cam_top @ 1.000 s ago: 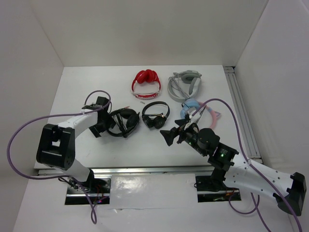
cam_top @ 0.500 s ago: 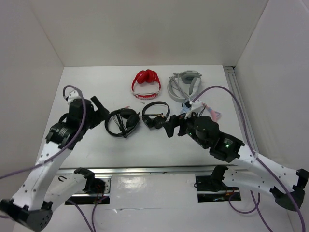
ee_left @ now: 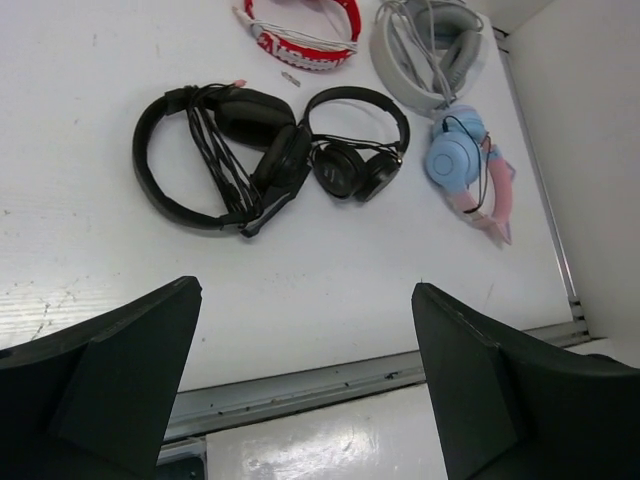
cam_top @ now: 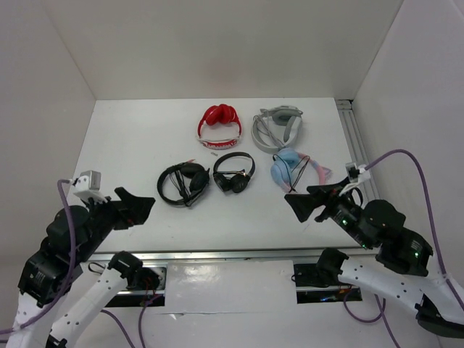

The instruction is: Wrap the headphones

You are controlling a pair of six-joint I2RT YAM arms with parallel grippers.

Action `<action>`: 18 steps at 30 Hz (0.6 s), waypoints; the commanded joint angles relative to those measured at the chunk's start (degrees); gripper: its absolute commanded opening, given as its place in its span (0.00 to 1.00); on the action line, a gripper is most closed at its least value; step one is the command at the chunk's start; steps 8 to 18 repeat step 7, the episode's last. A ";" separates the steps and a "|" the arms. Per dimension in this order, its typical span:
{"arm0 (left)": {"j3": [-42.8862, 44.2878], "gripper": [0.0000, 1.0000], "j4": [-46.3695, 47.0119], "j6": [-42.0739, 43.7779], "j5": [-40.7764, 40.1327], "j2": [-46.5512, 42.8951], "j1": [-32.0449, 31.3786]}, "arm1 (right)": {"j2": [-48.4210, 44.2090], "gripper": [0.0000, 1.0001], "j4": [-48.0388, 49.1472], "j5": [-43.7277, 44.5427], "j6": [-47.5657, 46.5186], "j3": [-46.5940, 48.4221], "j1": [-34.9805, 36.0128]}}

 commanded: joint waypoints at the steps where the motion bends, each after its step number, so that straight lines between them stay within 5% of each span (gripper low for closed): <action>1: -1.16 1.00 -0.13 -2.01 -1.87 -2.44 -1.53 | -2.89 1.00 -7.40 0.84 2.16 3.89 0.28; 18: -1.16 1.00 -0.65 -2.02 -1.87 -3.07 -1.53 | -3.51 1.00 -12.68 3.74 2.16 7.06 0.28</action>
